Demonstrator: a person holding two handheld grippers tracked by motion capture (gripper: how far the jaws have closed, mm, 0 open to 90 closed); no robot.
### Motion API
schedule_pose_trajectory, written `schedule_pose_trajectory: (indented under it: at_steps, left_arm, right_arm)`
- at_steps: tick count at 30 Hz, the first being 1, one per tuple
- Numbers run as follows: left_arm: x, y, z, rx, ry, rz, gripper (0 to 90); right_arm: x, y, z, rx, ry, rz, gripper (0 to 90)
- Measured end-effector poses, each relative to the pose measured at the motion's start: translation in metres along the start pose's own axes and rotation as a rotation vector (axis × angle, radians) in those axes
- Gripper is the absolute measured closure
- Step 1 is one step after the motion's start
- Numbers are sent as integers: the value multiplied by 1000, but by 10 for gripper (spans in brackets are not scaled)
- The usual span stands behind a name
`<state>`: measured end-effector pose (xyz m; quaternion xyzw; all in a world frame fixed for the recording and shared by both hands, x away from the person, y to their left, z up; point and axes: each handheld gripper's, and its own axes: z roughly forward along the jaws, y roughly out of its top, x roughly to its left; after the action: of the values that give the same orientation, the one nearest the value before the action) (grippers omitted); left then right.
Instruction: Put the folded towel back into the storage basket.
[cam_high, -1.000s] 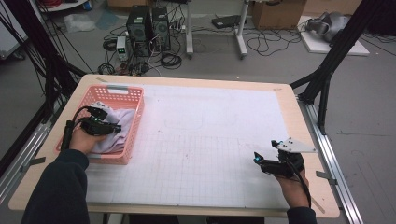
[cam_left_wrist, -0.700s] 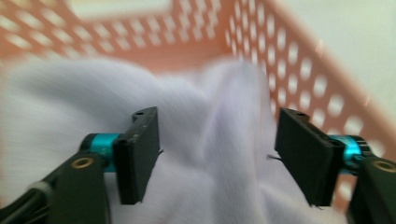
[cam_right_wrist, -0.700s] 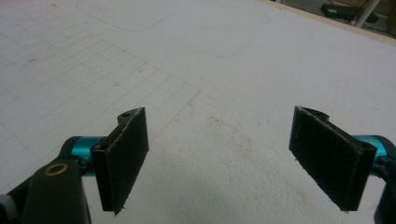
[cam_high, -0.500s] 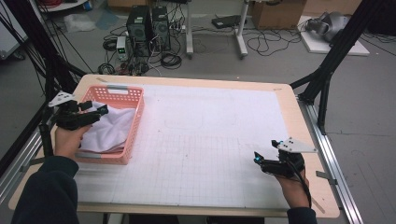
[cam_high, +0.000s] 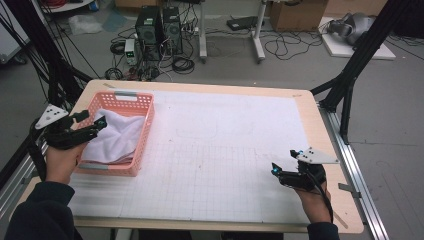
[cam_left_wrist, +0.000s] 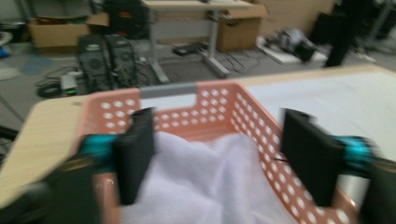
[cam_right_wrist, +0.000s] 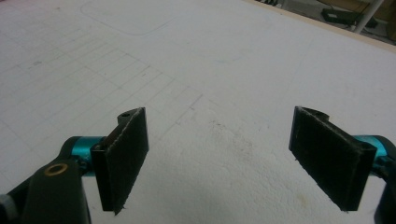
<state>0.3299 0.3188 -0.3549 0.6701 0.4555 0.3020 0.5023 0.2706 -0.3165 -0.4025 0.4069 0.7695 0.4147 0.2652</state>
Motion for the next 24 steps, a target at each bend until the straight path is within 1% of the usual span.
schedule_pose_trajectory:
  at_steps: [1, 2, 3, 4, 5, 6, 8, 10, 11, 13, 14, 16, 17, 18, 19, 20, 21, 22, 23, 24]
  left_arm:
    - [0, 0, 4, 30, -7, 10, 553]
    - [1, 0, 9, 56, -9, 7, 584]
    - [2, 0, 15, 99, -15, -9, 600]
    - [4, 0, 21, 132, -31, -20, 625]
    - [5, -1, 31, 181, -28, -23, 629]
    - [6, -2, 38, 212, -20, -23, 624]
    - [9, -5, 51, 268, -23, -38, 623]
    - [12, -11, 63, 316, 2, -47, 612]
    - [13, -14, 68, 334, 6, -44, 606]
    - [15, -20, 77, 371, 45, -22, 571]
    - [16, -22, 80, 396, 63, -6, 570]
    - [17, -24, 85, 429, 160, 9, 597]
    - [19, -25, 85, 443, 213, 16, 595]
    - [21, -26, 86, 451, 254, 12, 579]
    - [23, -26, 85, 451, 273, -5, 554]
    - [24, -25, 84, 436, 279, -26, 539]
    - [25, -23, 82, 411, 278, -46, 488]
    - [25, -21, 79, 371, 263, -65, 426]
    - [24, -19, 75, 334, 240, -68, 392]
    - [22, -16, 71, 278, 194, -63, 380]
  right_arm:
    - [0, 0, 1, 2, -1, -6, 185]
    - [1, 0, 1, 4, 0, -5, 186]
    - [1, 0, 1, 4, -1, -12, 185]
    - [1, 0, 1, 4, -2, -9, 185]
    - [1, 1, 1, 3, -2, -6, 186]
    - [1, 1, 1, 4, -3, -6, 185]
    - [1, 0, 1, 7, -3, -4, 185]
    - [1, 0, 1, 9, -4, -7, 185]
    - [1, 0, 0, 11, -5, -4, 185]
    - [0, -1, 1, 12, -6, -5, 185]
    - [-1, -2, 1, 14, -6, -5, 185]
    - [-1, -3, 1, 18, -9, -5, 185]
    - [-1, -3, 1, 18, -11, -8, 185]
    - [-1, -3, 1, 19, -11, -10, 185]
    - [-1, -3, 1, 20, -11, -12, 185]
    - [-1, -3, 1, 22, -11, -10, 185]
    - [-1, -3, 0, 21, -9, -6, 185]
    - [-1, -3, 0, 20, -9, -4, 186]
    - [-1, -3, 0, 19, -10, -3, 185]
    - [-1, -3, 0, 18, -10, -4, 185]
